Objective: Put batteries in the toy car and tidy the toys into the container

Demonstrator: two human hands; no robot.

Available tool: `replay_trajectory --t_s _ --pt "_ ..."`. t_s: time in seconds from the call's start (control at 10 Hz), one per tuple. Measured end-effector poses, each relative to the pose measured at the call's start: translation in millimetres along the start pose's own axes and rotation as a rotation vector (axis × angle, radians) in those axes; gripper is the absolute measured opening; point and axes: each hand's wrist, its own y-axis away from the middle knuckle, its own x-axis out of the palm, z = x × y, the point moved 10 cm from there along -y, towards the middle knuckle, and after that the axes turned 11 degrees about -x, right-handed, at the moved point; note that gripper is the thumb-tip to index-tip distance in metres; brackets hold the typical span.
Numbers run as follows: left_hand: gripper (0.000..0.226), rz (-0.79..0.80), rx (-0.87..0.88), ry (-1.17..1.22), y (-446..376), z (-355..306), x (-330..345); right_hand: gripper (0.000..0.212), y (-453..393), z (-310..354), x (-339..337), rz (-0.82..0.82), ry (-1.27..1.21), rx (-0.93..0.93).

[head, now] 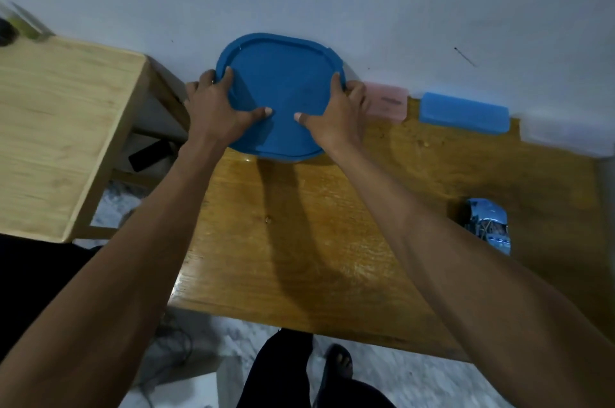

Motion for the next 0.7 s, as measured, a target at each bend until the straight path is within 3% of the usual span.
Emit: replay_trajectory --t_s 0.2,0.5,0.7 --pt "0.109 0.029 -0.002 0.010 -3 8 11 0.102 -2 0 9 0.016 0.038 -0.012" --pt "0.099 0.057 -0.036 -0.057 4 3 8 0.097 -1 2 5 0.110 0.164 -0.036" --pt "0.087 -0.051 0.049 0.061 49 -13 -14 0.081 30 4 -37 0.019 -0.023 -0.075"
